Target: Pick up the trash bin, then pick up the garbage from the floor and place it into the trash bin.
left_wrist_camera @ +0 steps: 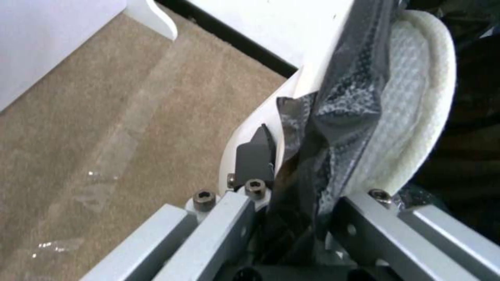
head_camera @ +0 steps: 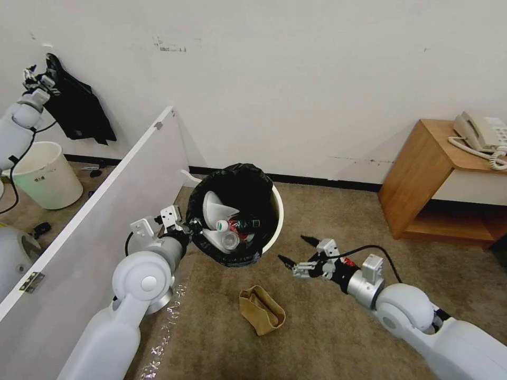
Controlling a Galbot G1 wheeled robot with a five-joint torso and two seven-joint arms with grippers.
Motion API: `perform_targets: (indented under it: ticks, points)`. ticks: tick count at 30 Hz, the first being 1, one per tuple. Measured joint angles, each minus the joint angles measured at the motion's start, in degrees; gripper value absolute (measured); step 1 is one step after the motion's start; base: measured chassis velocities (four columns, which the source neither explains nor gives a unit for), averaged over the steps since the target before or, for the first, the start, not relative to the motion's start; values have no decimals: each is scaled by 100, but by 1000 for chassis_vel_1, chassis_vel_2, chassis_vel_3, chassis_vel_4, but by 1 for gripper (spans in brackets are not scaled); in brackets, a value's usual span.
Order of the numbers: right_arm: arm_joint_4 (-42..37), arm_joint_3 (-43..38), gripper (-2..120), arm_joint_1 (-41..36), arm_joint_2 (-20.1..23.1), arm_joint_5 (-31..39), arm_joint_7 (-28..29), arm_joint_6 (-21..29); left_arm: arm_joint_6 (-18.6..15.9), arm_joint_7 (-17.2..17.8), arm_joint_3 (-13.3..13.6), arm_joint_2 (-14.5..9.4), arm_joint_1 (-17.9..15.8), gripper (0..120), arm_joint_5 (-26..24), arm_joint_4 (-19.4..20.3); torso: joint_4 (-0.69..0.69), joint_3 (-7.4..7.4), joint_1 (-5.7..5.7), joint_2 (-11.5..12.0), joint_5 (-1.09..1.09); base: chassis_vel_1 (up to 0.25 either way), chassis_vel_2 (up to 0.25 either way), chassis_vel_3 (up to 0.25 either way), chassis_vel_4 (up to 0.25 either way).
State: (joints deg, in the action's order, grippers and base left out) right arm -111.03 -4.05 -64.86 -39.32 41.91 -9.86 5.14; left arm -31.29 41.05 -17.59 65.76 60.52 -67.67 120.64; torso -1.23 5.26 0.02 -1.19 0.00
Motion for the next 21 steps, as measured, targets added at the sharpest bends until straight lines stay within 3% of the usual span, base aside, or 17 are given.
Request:
perform_targets:
  ticks: [8,14,21]
  points:
    - [65,510,100,183,-32,527,106,360,-35,-217,22,37,-163,1,145,-160,0,0,0,0,0,0,0,0,0]
    - [176,1159,100,543,-256,1414,580,897,16,-583,143,180,-536,1,463,-477,0,0,0,0,0,0,0,0,0]
    - [323,1465,100,815,-509,2125,1005,1449,95,-790,170,265,-609,1,699,-567,0,0,0,0,0,0,0,0,0]
